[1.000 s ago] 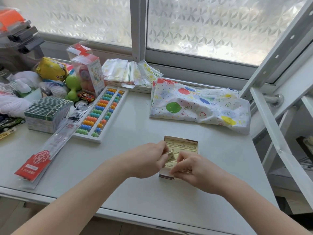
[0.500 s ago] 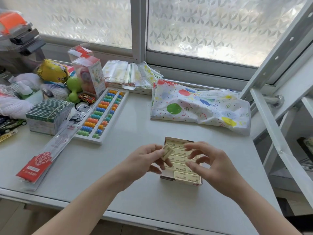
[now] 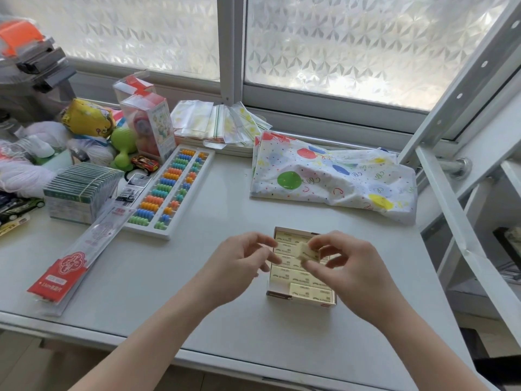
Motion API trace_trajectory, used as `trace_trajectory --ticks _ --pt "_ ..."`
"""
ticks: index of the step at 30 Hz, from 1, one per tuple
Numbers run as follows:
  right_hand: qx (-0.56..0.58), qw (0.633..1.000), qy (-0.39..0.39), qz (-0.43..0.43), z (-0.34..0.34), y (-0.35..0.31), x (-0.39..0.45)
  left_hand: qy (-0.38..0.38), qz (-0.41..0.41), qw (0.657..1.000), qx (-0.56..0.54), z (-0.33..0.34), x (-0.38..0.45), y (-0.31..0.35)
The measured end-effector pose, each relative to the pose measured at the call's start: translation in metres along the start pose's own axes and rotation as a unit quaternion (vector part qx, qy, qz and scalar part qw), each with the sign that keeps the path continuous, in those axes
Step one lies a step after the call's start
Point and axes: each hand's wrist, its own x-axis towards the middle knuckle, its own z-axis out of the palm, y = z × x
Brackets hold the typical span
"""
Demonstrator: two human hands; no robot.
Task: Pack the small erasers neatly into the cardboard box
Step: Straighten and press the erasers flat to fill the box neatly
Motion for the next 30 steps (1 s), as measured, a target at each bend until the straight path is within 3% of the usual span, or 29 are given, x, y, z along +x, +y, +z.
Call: trace_trajectory --ticks 3,8,15,20,23,30 --pt "0.058 0.994 -0.016 0.089 0.008 0.002 0.003 0.053 0.057 0.985 0.151 -0.004 0.002 -0.006" --pt "-0.031 0.994 -0.077 0.072 0.035 0.002 -0.005 0.074 0.102 0.970 0.207 0.005 0.001 -0.011" --pt "-0.055 0.994 -0.086 0.033 0.036 0.002 -0.006 0.039 0.131 0.956 0.259 0.010 -0.002 -0.014" --pt "0.049 0.994 -0.062 0.074 0.035 0.011 -0.006 0.023 0.135 0.949 0.283 0.009 -0.004 -0.006" --pt "0.095 0.988 -0.087 0.082 0.032 0.016 -0.005 -0.029 0.124 0.948 0.293 0.005 -0.003 -0.004" --pt "0.036 0.989 -0.135 0.042 0.031 0.024 -0.007 -0.067 0.135 0.918 0.366 0.005 -0.001 0.004"
